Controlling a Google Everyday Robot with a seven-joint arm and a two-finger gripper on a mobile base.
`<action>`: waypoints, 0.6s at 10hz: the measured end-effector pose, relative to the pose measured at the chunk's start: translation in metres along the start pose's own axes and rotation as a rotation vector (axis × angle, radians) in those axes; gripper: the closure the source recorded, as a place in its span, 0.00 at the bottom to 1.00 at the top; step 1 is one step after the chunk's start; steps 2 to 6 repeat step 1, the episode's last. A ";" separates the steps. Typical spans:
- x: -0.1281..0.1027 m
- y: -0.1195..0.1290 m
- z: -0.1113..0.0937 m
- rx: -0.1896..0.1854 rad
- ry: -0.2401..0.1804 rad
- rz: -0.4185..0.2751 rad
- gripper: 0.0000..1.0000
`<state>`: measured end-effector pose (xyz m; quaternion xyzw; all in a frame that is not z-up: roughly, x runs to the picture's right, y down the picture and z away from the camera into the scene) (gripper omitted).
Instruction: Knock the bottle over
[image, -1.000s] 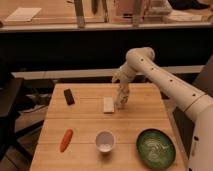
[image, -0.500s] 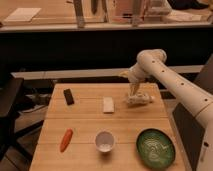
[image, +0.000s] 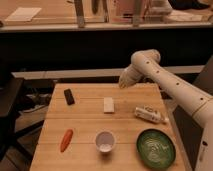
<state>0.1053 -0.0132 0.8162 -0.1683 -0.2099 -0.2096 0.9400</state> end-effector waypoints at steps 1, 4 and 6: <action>0.004 0.003 -0.003 -0.001 0.000 -0.010 0.99; 0.004 0.003 -0.003 -0.001 0.000 -0.010 0.99; 0.004 0.003 -0.003 -0.001 0.000 -0.010 0.99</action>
